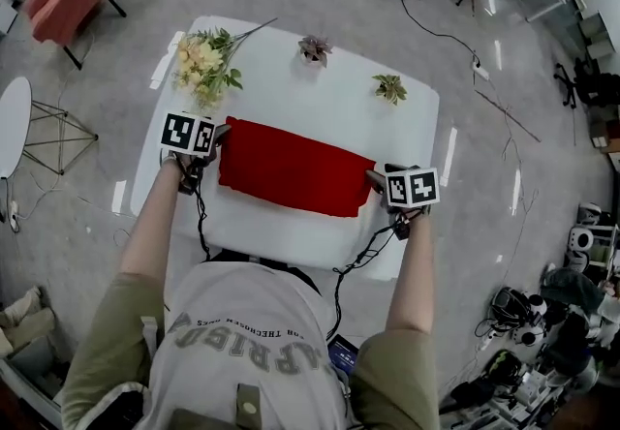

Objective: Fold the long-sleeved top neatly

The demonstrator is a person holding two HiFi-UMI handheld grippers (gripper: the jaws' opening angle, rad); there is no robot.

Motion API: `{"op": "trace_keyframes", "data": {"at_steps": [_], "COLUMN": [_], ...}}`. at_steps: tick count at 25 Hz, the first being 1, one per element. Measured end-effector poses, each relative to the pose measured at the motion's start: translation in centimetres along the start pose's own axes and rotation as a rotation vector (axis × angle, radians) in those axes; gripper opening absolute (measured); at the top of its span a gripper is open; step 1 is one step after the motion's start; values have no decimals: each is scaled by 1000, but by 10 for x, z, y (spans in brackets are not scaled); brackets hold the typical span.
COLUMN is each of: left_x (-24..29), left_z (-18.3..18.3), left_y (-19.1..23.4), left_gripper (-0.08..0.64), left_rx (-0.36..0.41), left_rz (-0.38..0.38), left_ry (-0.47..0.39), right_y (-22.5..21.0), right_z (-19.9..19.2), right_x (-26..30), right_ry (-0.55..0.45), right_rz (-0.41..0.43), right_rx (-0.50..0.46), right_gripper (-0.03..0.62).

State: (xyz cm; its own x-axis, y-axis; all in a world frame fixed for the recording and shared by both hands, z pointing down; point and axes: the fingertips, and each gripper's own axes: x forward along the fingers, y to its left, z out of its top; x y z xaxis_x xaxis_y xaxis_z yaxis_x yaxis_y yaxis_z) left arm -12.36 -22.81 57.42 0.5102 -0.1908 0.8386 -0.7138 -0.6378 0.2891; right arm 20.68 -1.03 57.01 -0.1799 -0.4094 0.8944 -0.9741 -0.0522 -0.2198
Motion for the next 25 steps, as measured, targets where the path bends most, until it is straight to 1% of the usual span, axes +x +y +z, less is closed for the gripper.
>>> {"op": "trace_keyframes", "data": {"at_steps": [2, 3, 4, 6, 8, 10, 12, 13, 14, 15, 17, 18, 19, 21, 23, 24, 25], "left_x": [-21, -31, -38, -42, -36, -27, -23, -25, -29, -34, -42, -43, -43, -40, -38, -41, -48], "left_z": [-9, -18, -30, -63, -96, -113, -116, -114, -111, -108, -111, -116, -123, -135, -141, -142, -142], "left_y": [3, 0, -7, -30, -52, -64, -68, -67, -64, -60, -51, -46, -42, -38, -35, -32, -27], "left_gripper": [208, 207, 207, 207, 207, 202, 143, 100, 46, 32, 26, 26, 26, 26, 29, 34, 67], "left_rx": [-19, -13, 9, 91, 178, 234, 279, 296, 296, 269, 167, 129, 113, 108, 110, 129, 166], "left_rz": [-4, -11, -23, -57, -75, -70, -56, -48, -44, -48, -77, -85, -85, -70, -40, -8, 39], "left_ry": [-44, -51, -42, 24, 94, 110, 85, 65, 38, 9, -25, -21, -6, 25, 52, 68, 82], "right_y": [13, 23, 35, 56, 67, 73, 80, 83, 84, 84, 83, 83, 83, 83, 83, 84, 85], "right_z": [-8, -16, -27, -54, -80, -95, -98, -96, -96, -96, -106, -116, -128, -149, -158, -158, -158], "right_x": [-21, -30, -36, -35, -22, -8, -4, -6, -10, -16, -26, -28, -26, -18, -12, -10, -11], "right_ry": [-86, -113, -123, -94, -26, 21, 7, -14, -39, -65, -101, -103, -91, -47, -21, -17, -17], "right_rz": [73, 109, 136, 155, 116, 70, 64, 64, 63, 63, 77, 86, 89, 67, 29, 11, -4], "right_rx": [51, 60, 55, 20, -38, -90, -106, -102, -92, -75, -13, 20, 42, 36, 3, -13, -29], "right_gripper": [221, 221, 221, 221, 218, 185, 70, 40, 31, 25, 21, 21, 21, 21, 21, 23, 29]}}
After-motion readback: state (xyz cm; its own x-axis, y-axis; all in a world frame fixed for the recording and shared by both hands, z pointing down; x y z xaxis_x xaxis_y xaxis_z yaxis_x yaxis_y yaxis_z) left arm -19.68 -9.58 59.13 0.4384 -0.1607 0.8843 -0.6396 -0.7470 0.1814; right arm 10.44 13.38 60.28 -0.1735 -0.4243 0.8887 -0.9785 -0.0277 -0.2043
